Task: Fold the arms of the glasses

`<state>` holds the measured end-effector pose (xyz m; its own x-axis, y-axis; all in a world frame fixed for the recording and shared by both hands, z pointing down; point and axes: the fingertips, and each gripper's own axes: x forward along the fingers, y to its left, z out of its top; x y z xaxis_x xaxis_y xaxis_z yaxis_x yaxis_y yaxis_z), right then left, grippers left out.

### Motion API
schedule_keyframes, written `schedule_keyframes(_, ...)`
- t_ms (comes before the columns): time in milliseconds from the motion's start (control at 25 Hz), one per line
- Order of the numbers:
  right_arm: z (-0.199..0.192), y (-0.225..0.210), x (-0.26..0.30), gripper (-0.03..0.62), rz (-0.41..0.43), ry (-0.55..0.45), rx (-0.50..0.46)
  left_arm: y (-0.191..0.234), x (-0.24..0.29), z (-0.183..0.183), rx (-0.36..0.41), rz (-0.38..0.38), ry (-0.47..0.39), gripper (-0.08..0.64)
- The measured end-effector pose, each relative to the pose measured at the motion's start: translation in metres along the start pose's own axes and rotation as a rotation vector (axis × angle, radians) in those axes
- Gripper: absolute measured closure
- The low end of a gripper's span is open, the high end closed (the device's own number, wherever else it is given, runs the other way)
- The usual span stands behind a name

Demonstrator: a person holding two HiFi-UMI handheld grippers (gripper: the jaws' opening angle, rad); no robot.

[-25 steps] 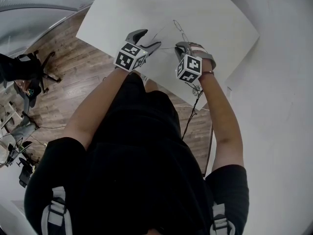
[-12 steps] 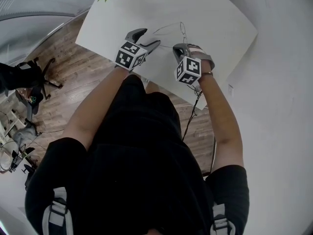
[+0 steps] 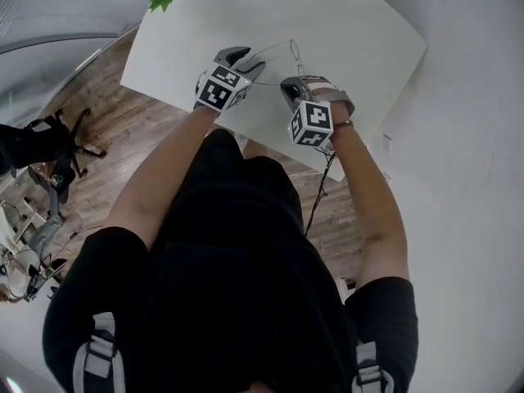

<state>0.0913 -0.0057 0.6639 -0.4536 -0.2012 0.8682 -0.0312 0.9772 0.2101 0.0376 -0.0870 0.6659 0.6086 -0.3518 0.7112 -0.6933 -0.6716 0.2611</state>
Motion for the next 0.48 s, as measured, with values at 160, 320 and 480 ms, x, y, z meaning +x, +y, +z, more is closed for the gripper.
schedule_keyframes(160, 0.004, 0.002, -0.001, 0.583, 0.003, -0.008, -0.012, 0.005, 0.007, -0.004, 0.015, 0.015, 0.03, 0.411)
schedule_keyframes(320, 0.003, 0.002, -0.002, 0.583, -0.006, -0.008, -0.002, 0.008, 0.005, -0.007, 0.04, 0.029, 0.039, 0.536)
schedule_keyframes(480, 0.0, -0.004, 0.001, 0.581, -0.029, 0.0, 0.042, 0.011, 0.003, -0.013, 0.058, 0.024, 0.047, 0.545)
